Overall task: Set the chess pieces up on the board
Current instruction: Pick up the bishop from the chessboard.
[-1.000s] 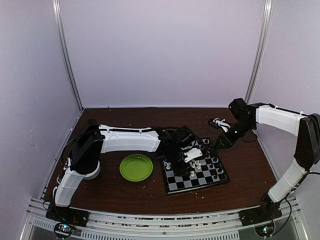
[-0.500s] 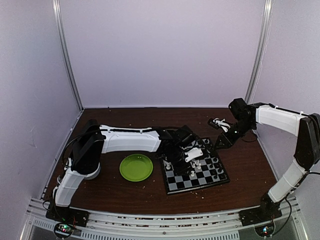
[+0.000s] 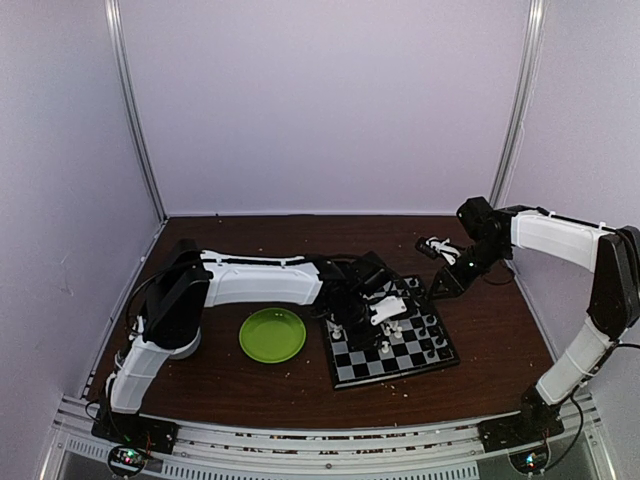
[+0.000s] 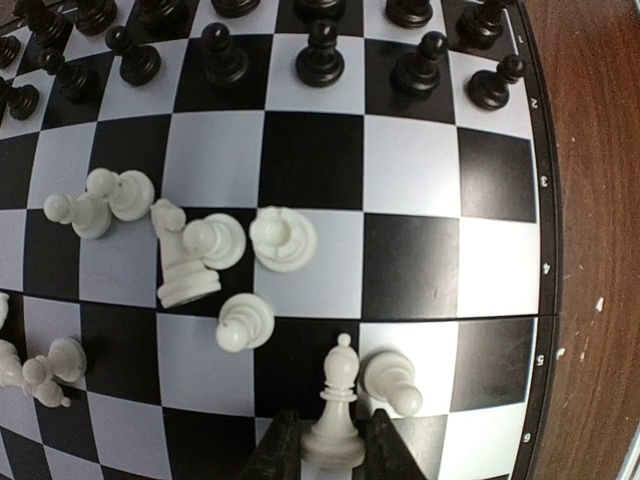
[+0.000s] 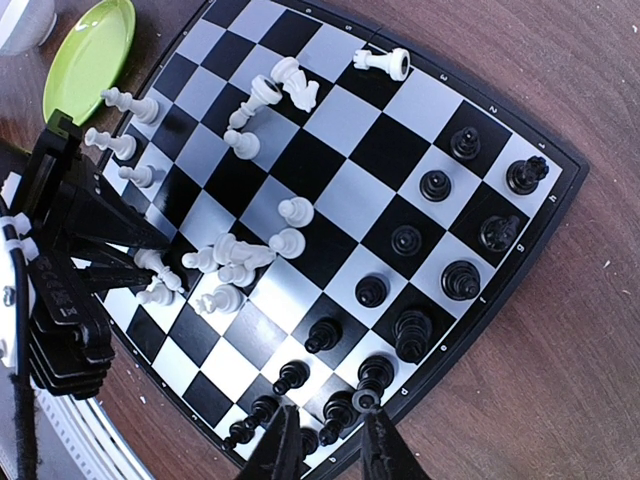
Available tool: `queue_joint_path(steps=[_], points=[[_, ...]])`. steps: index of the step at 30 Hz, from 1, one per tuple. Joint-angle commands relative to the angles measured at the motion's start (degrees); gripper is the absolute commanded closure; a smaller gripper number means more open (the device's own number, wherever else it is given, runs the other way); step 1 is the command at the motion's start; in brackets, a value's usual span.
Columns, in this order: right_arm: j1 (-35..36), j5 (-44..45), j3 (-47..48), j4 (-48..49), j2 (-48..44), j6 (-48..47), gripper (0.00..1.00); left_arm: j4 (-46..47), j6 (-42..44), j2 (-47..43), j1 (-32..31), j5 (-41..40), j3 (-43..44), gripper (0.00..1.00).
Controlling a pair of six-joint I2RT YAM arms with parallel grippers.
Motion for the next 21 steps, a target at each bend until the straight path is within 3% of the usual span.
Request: queue_joint_path(steps=[1, 7, 13, 17, 21], points=[[-0.3, -0.1, 1.6, -0.8, 0.1, -0.1, 0.77, 1.1, 0.7, -1.3, -0.2, -1.0, -2.2, 0.82], [-0.3, -3.0, 2.4, -0.7, -0.8, 1.3, 0.77, 2.5, -0.3, -7.9, 1.3, -2.9, -4.9, 0.85], [-0.4, -6.3, 3.9, 1.0, -4.9, 5.3, 0.76, 10.1, -6.2, -14.6, 2.3, -1.2, -9.4, 0.85], [-0.5, -13.2, 7.7, -1.1, -4.0, 8.4, 0.73, 19.6, -12.4, -19.9, 2.3, -0.7, -15.7, 0.85], [-0.5, -26.0, 13.7, -9.2, 2.2, 9.6, 0.68, 28.7, -17.3, -24.3, 2.4, -1.0, -21.8, 0.85]])
